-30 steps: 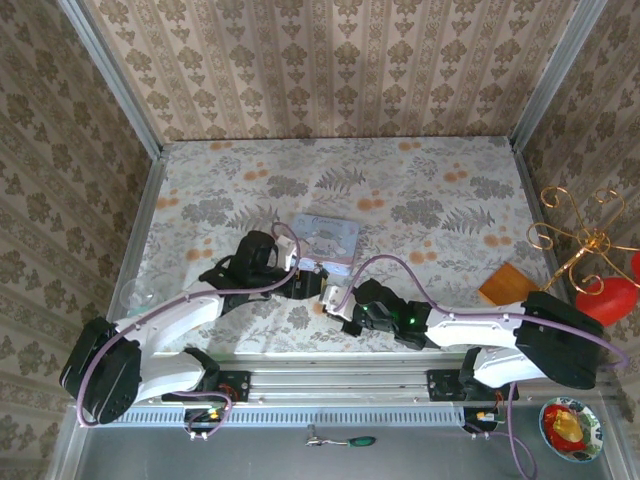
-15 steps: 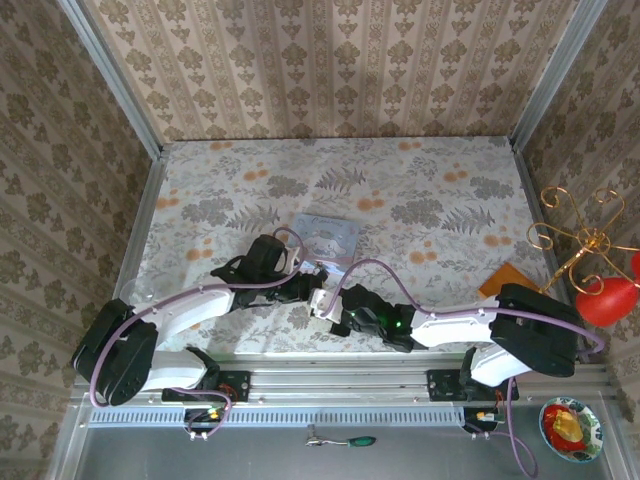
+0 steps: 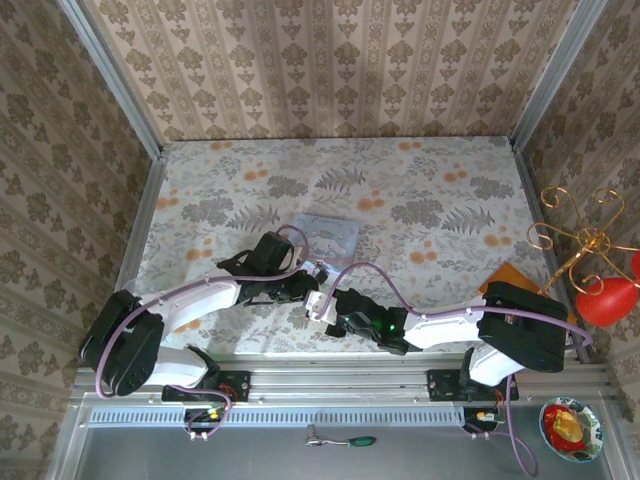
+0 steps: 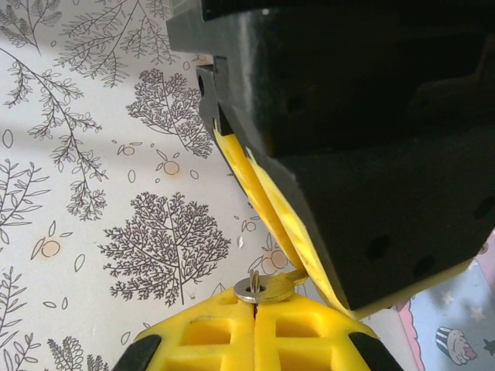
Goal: Unlock a padlock with a key
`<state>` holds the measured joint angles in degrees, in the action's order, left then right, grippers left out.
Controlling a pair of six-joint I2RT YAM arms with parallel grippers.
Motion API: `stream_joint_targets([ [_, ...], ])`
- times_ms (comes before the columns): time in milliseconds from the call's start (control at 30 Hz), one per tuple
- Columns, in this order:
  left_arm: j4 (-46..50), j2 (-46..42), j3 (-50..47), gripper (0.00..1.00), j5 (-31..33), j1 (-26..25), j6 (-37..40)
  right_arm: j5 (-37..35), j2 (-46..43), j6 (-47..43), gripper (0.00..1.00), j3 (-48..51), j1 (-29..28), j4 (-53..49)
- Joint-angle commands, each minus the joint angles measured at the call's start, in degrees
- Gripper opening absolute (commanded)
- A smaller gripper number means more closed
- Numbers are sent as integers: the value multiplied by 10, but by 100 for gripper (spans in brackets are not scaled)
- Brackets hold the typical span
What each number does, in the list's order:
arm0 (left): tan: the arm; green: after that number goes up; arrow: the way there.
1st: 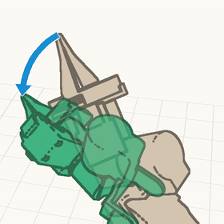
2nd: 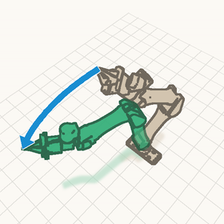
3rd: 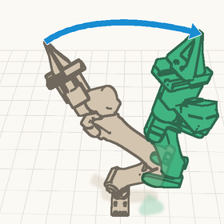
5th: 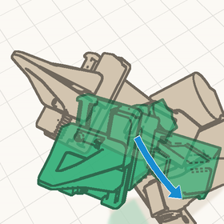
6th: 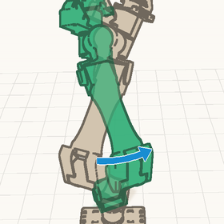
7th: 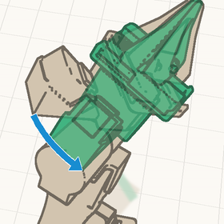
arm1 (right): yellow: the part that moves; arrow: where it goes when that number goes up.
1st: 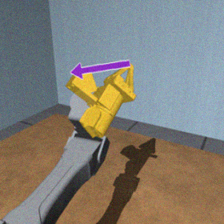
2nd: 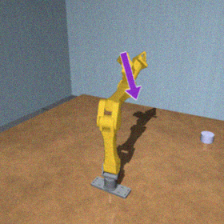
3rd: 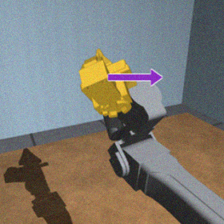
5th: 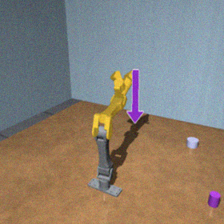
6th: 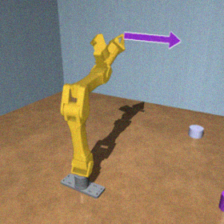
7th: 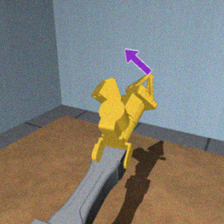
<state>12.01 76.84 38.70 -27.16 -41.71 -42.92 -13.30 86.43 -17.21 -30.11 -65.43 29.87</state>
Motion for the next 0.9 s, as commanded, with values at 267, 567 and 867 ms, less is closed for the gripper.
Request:
stream_joint_targets([
  [267,-8,0,7,9,13,-3,-7,-58,5,9,0,-26,-9,16],
  [567,-144,-49,-65,0,23,29,-67,-73,-21,83,4,-33,-8,-39],
  [867,-316,-83,-128,0,37,57,-128,-17,-98,330,26,-19,49,-64],
])
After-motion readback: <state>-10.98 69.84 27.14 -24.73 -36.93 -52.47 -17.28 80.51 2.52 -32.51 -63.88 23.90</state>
